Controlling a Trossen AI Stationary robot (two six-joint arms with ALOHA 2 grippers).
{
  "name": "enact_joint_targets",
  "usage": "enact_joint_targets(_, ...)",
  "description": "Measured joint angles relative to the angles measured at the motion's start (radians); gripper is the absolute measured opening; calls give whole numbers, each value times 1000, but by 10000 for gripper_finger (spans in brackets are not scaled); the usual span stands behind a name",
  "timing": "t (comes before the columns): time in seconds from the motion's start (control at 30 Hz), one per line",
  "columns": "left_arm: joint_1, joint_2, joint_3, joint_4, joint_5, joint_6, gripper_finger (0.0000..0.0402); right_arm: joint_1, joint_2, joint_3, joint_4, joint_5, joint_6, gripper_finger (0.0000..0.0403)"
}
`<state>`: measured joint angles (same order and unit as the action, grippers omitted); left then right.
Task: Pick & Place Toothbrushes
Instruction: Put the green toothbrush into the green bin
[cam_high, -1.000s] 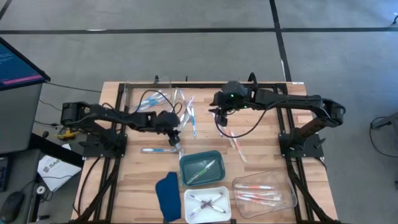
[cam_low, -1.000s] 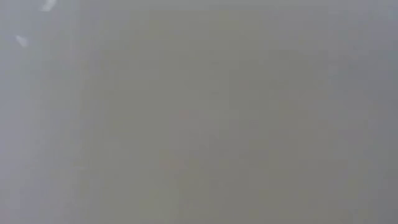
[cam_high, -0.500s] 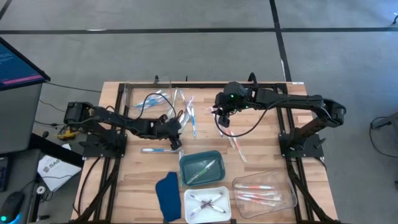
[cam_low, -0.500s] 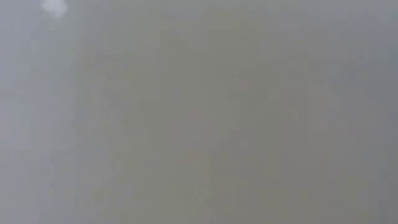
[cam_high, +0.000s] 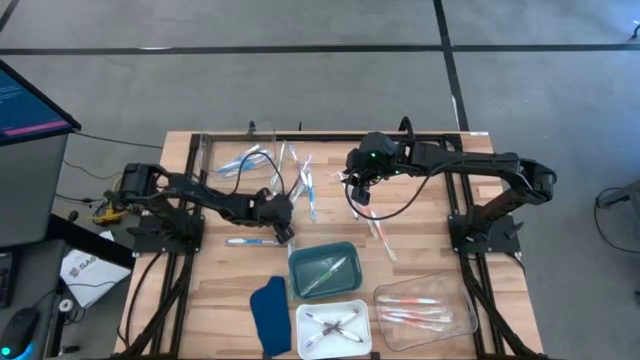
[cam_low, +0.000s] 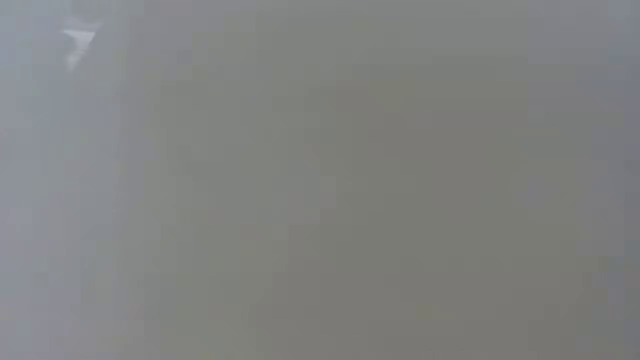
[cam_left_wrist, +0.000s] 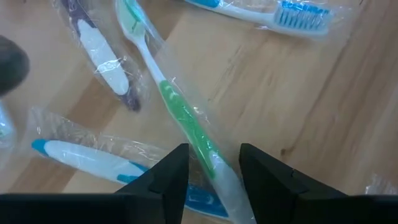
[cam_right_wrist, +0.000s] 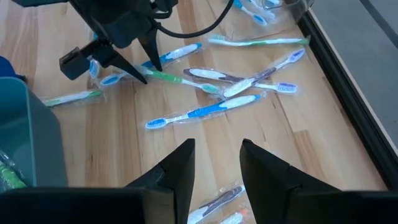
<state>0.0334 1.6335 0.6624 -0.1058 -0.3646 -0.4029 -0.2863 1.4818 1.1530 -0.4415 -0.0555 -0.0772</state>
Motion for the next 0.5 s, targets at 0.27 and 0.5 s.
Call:
enact_joint_targets(0.27, 2, -14, -3, 3, 21, -20, 57, 0, 0, 0, 0, 0, 0, 120)
enact_joint_targets(0.5, 2, -83, -6, 5, 13, -16, 26, 0, 0, 0, -20, 0, 0, 120)
